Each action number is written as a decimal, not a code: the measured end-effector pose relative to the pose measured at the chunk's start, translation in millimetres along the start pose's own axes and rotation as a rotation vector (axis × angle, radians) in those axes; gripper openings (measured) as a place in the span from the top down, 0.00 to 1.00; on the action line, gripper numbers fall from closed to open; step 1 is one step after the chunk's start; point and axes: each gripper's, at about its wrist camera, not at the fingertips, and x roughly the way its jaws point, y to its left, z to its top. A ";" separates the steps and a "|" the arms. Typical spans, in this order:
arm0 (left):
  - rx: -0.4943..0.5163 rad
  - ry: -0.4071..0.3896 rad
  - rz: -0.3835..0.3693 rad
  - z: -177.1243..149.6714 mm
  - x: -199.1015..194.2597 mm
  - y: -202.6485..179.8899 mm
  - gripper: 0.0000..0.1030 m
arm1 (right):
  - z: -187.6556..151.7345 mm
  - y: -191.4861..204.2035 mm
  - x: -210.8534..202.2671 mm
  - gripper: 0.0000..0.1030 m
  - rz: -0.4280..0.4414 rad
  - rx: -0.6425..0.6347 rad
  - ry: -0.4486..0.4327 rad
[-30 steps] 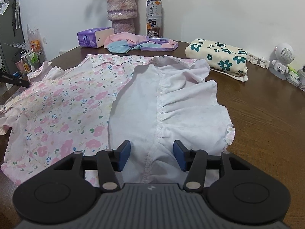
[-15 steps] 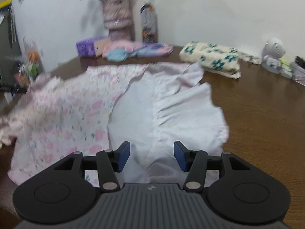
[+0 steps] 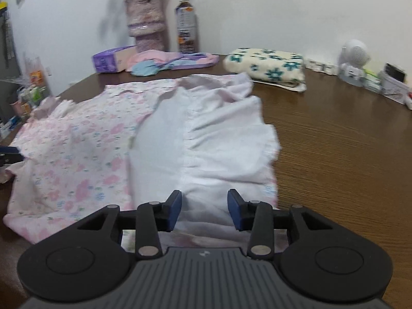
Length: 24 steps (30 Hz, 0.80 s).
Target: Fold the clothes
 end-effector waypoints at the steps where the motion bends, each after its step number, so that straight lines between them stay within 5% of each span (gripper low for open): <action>1: 0.000 -0.002 0.005 -0.7 -1.0 1.8 0.63 | -1.0 -2.5 -1.2 0.62 -0.017 0.005 0.000; 7: 0.008 -0.022 0.106 6.4 -11.7 -7.7 0.68 | -13.4 -1.0 -36.6 0.62 0.077 0.031 -0.058; 11: 0.090 -0.141 -0.064 10.6 -39.9 -58.3 0.68 | -23.4 16.0 -49.7 0.62 0.121 -0.023 -0.061; 16: 0.223 -0.126 -0.208 -7.1 -40.9 -121.7 0.68 | -35.0 28.7 -46.9 0.62 0.121 -0.074 -0.051; 20: 0.251 -0.045 -0.201 -28.4 -27.9 -140.3 0.73 | -44.5 28.1 -48.7 0.62 0.056 -0.098 -0.042; 24: 0.226 -0.068 -0.181 -38.2 -33.1 -135.1 0.73 | -50.3 18.3 -52.4 0.61 -0.012 -0.086 -0.048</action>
